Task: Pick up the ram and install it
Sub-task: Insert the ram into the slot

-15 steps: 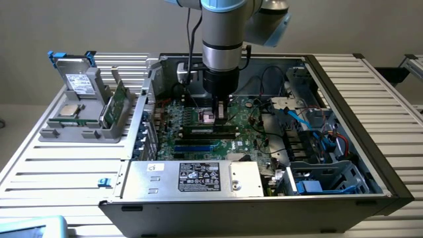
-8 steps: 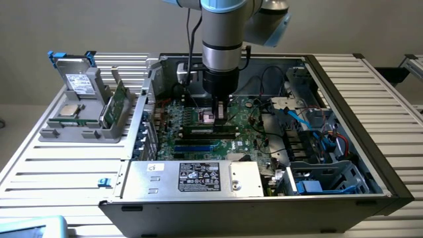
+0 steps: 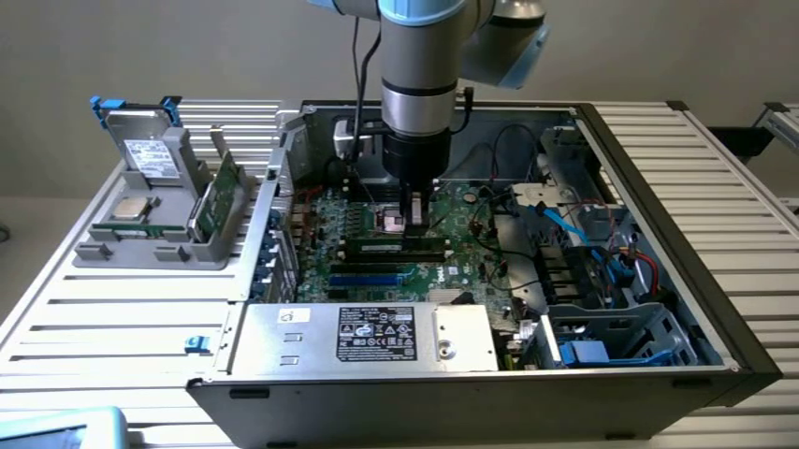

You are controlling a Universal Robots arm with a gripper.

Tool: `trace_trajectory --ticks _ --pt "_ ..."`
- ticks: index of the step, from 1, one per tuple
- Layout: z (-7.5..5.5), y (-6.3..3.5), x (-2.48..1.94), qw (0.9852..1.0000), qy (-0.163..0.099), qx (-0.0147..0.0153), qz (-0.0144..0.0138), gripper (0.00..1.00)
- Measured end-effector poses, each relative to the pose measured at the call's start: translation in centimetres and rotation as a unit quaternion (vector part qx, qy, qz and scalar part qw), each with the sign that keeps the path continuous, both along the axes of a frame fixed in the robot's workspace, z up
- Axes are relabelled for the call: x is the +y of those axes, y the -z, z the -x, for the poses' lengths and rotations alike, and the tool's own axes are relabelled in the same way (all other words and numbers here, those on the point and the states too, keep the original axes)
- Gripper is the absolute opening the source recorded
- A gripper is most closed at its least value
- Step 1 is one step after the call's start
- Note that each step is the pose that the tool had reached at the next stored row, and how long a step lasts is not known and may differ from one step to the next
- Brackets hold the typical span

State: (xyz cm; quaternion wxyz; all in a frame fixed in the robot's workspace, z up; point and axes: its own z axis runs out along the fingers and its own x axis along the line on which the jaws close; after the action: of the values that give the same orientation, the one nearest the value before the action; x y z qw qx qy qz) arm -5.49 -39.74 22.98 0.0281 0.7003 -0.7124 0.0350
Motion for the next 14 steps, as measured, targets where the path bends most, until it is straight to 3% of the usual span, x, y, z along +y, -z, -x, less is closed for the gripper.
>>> trace_trajectory --ticks 14 --pt "0.01 0.27 0.22 1.0000 0.002 0.0000 0.0001 0.14"
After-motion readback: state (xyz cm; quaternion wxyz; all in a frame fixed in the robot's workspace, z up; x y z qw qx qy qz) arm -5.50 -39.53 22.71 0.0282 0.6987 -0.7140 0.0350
